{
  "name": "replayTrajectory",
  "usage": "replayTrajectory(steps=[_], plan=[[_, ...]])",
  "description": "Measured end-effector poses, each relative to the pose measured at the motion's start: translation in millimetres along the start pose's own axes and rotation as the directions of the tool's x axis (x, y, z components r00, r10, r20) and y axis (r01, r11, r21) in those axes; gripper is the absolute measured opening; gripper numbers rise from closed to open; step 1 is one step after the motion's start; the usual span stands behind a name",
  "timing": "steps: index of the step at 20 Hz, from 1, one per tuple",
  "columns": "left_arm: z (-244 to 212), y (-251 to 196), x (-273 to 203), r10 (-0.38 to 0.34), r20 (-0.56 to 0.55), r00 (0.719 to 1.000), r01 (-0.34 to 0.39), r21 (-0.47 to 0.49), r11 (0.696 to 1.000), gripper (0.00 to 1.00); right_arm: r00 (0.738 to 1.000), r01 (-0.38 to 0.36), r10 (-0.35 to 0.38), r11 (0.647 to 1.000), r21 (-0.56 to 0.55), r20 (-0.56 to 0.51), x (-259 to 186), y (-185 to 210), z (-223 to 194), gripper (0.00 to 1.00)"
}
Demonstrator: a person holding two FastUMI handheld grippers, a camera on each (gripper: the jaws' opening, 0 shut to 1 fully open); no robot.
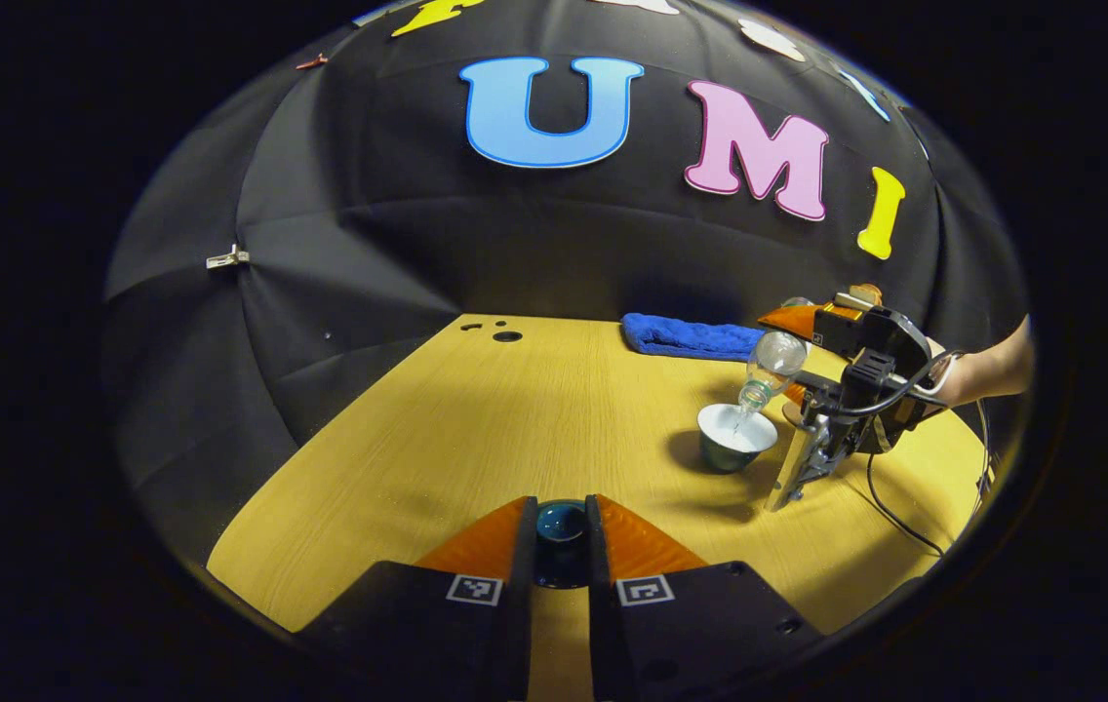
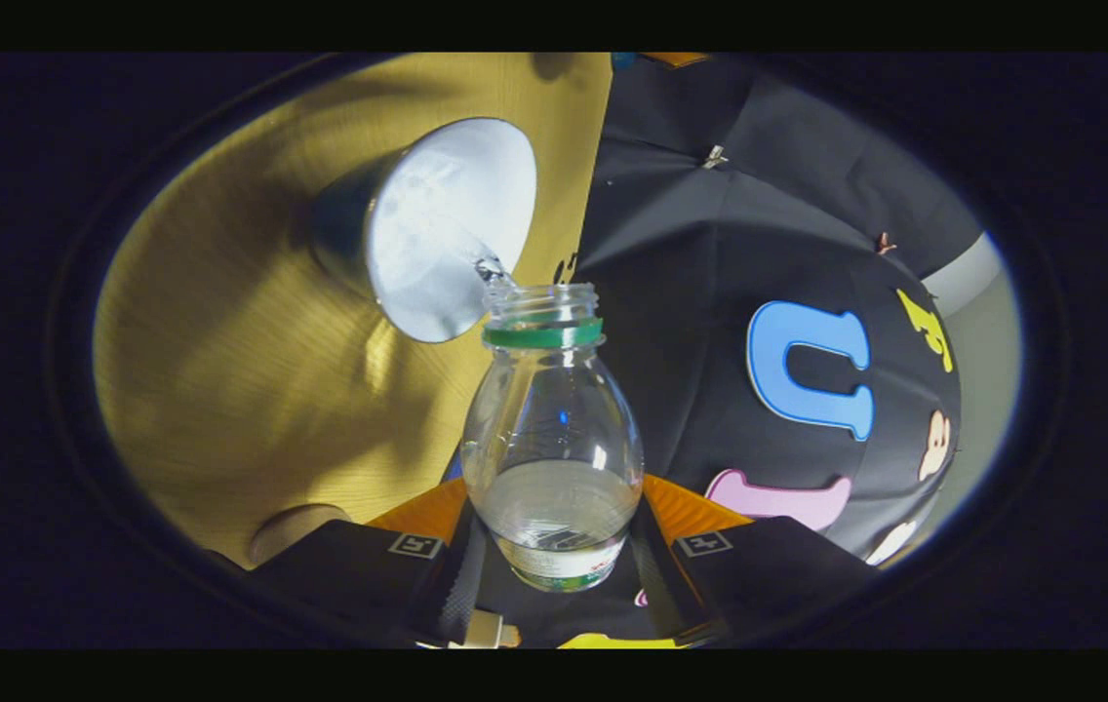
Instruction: Open the teacup lid with one hand, grasp the water bottle and pour water into the teacup with the other hand; after pouring, place the water bottle on the coaster and then close the teacup lid.
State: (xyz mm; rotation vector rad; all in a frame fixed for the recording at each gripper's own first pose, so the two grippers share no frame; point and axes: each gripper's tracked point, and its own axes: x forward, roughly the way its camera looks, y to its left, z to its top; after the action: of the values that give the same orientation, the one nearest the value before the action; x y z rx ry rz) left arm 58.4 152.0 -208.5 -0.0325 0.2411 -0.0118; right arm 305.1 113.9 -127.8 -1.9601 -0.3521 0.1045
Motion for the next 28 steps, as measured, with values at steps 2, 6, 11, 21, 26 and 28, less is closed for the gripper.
replayTrajectory(steps=[2,6,11,21,26,28], plan=[[1.9,-0.2,0.8,-0.003,0.003,1.0,0.003,0.0,1.0,0.25,1.0,0.013,-0.012,0.999,-0.034,0.018,1.5,-7.1,4.1,0.67],[2.6,0.3,0.8,-0.001,0.004,1.0,0.001,-0.007,1.0,0.28,0.998,0.037,-0.033,0.996,-0.077,0.061,3.6,-23.9,11.6,0.71],[0.6,0.3,-3.3,-0.004,0.004,1.0,0.004,-0.003,1.0,0.28,0.994,0.051,-0.038,0.989,-0.136,0.103,-0.1,-28.2,20.3,0.71],[1.6,-0.1,-10.2,0.005,0.009,1.0,-0.005,-0.001,1.0,0.25,0.993,0.043,-0.018,0.976,-0.213,0.118,2.7,-33.1,18.5,0.71],[5.9,-0.2,-10.9,0.012,0.021,1.0,-0.012,0.017,1.0,0.28,0.993,0.029,-0.004,0.976,-0.217,0.116,3.0,-33.0,20.6,0.71],[6.3,0.9,-12.1,0.017,0.023,1.0,-0.018,0.022,1.0,0.28,0.993,0.024,0.002,0.975,-0.219,0.119,1.5,-32.7,22.1,0.71]])
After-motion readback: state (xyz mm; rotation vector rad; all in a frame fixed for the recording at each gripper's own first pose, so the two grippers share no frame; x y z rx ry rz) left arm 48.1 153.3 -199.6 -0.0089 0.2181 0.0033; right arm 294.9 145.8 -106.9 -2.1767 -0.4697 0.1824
